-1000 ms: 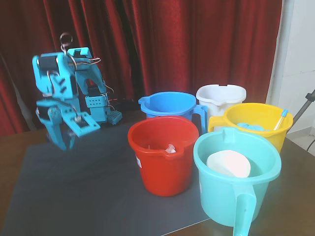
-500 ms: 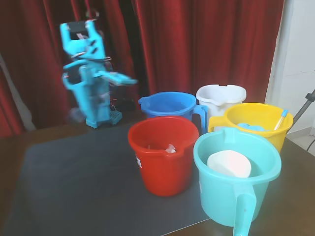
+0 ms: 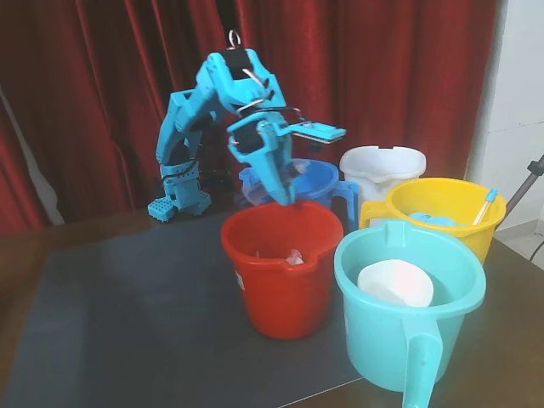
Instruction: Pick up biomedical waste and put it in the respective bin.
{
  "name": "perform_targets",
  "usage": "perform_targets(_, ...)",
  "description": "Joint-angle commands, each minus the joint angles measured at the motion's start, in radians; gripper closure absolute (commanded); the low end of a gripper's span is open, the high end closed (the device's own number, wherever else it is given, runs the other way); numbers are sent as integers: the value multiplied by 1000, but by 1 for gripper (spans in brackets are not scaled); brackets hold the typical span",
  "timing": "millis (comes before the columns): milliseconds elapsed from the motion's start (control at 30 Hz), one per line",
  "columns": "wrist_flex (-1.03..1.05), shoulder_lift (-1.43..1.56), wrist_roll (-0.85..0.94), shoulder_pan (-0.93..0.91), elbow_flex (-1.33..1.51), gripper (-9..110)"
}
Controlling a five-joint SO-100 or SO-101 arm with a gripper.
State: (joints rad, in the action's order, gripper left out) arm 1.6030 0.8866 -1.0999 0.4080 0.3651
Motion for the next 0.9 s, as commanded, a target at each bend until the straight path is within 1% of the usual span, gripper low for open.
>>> perform_targets(0,261,-21,-40,20,-118,102)
perform_targets(233,264,-61,-69,18,-291,102)
perform_targets(433,247,-60,-77,11,-347,102)
perform_targets(567,156,-72,-80,-25,-373,102)
perform_targets(633,114,-75,-118,-55,-368,102)
perform_targets(867,-69,-135,-146,-69,-328,102)
